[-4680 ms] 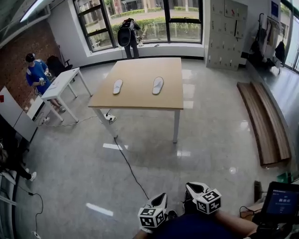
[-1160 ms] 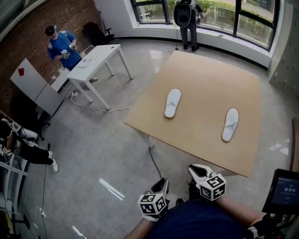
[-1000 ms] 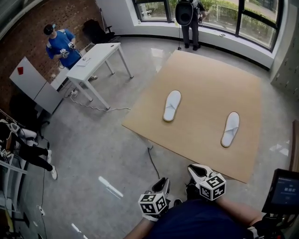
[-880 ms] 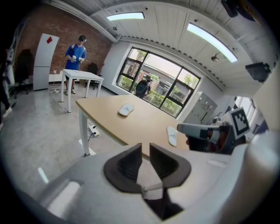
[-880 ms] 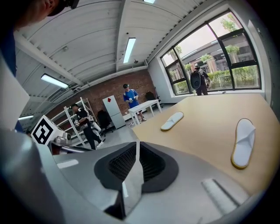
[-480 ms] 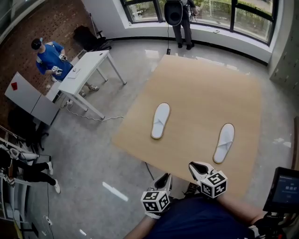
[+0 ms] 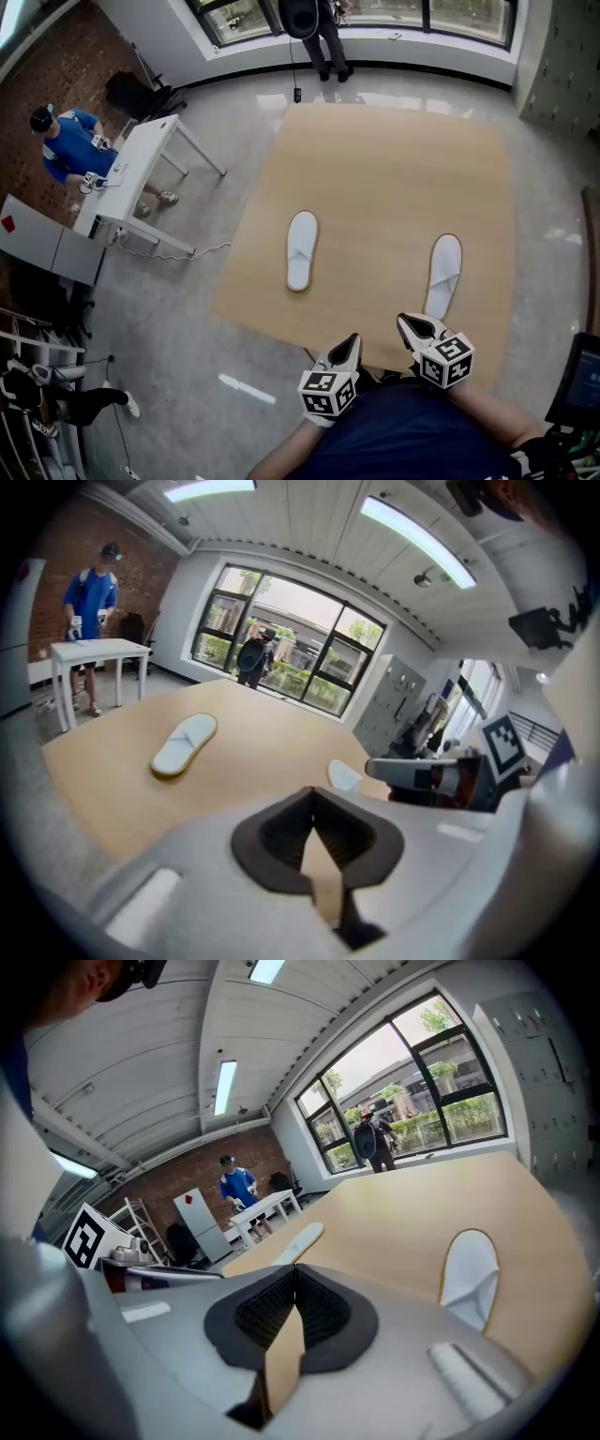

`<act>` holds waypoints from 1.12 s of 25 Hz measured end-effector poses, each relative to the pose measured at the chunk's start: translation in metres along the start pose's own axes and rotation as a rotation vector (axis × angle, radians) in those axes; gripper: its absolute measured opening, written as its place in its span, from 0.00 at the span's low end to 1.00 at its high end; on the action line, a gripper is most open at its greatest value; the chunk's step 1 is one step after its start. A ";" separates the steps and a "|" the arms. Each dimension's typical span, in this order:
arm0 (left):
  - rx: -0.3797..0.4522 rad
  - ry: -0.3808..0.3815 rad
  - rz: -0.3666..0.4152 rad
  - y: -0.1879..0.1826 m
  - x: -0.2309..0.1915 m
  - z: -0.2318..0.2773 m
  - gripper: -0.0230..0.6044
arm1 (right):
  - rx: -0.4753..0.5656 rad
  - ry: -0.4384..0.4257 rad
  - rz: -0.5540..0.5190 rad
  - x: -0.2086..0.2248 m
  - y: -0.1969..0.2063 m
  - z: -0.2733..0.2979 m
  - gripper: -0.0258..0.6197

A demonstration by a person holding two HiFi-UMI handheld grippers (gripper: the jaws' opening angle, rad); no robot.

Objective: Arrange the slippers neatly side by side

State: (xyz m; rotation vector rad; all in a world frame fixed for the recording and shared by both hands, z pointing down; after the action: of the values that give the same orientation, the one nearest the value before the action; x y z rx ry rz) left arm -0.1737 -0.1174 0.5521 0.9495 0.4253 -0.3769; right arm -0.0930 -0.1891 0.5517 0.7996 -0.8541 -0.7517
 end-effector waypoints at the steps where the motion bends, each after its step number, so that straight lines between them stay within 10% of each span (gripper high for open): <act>1: -0.015 0.021 0.020 -0.004 0.000 0.006 0.04 | 0.007 0.021 0.014 0.004 -0.001 0.001 0.06; 8: -0.038 0.093 0.116 -0.037 -0.030 0.033 0.04 | 0.056 0.157 0.081 0.024 -0.010 0.011 0.06; 18: 0.018 -0.102 0.243 -0.111 -0.151 0.062 0.04 | -0.007 0.435 -0.034 0.097 -0.005 -0.004 0.06; 28: -0.097 -0.249 0.372 -0.130 -0.252 0.121 0.04 | -0.132 0.584 -0.027 0.179 0.035 0.028 0.06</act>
State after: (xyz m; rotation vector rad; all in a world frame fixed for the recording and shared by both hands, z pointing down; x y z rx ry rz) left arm -0.4299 -0.2569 0.6512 0.8532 0.0350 -0.1308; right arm -0.0276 -0.3273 0.6551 0.8522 -0.2669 -0.5461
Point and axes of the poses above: the fingertips, and each gripper's own axes: z forward along the fingers, x to its right, y out of its underside, the point moved 1 cm from there along -z, backward along the fingers, and after that the axes turned 7 degrees about -z, right-handed, at the moved point
